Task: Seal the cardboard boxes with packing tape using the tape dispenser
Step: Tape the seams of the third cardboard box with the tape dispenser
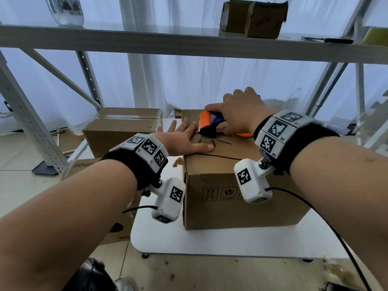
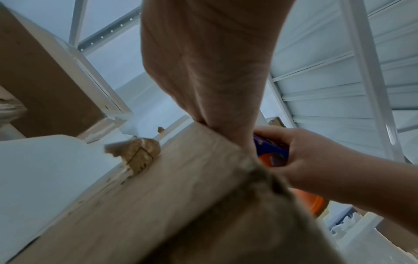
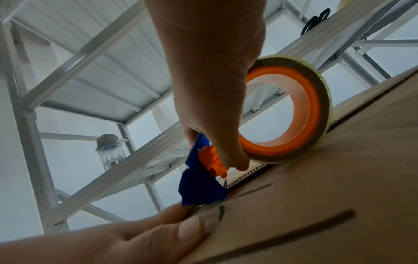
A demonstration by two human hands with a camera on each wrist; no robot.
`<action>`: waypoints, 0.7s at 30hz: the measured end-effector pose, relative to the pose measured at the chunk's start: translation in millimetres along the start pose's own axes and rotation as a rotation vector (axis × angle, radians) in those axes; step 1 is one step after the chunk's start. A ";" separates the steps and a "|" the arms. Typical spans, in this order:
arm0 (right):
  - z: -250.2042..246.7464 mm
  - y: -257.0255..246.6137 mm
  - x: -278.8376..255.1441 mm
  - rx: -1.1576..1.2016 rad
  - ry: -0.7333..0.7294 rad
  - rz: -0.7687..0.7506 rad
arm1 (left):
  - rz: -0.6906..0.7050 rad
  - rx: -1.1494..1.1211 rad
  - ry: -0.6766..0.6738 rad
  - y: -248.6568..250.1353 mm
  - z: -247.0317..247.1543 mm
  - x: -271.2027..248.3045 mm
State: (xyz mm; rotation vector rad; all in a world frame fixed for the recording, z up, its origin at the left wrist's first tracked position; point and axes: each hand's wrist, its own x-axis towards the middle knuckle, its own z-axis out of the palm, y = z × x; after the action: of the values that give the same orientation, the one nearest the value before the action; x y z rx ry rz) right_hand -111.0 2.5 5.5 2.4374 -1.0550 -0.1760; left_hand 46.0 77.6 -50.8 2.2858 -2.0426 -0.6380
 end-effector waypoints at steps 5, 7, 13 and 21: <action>-11.0 -10.0 8.2 0.053 -0.016 -0.014 | -0.057 -0.013 -0.018 -28.1 -8.8 -7.5; -19.2 -15.9 13.9 0.052 0.006 -0.044 | -0.079 0.021 -0.013 -39.9 -12.0 -9.6; -26.4 -23.7 26.7 -0.011 -0.078 -0.106 | -0.065 0.070 0.002 -43.1 -7.4 -8.7; -4.7 11.2 4.9 0.038 -0.128 -0.068 | -0.042 0.127 0.030 -8.2 -9.8 -2.4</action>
State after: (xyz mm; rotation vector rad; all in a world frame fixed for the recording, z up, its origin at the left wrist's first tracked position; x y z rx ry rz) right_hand -113.5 -5.8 15.3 2.5260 -1.0381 -0.3410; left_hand 56.5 78.6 -43.3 2.3968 -2.0844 -0.4854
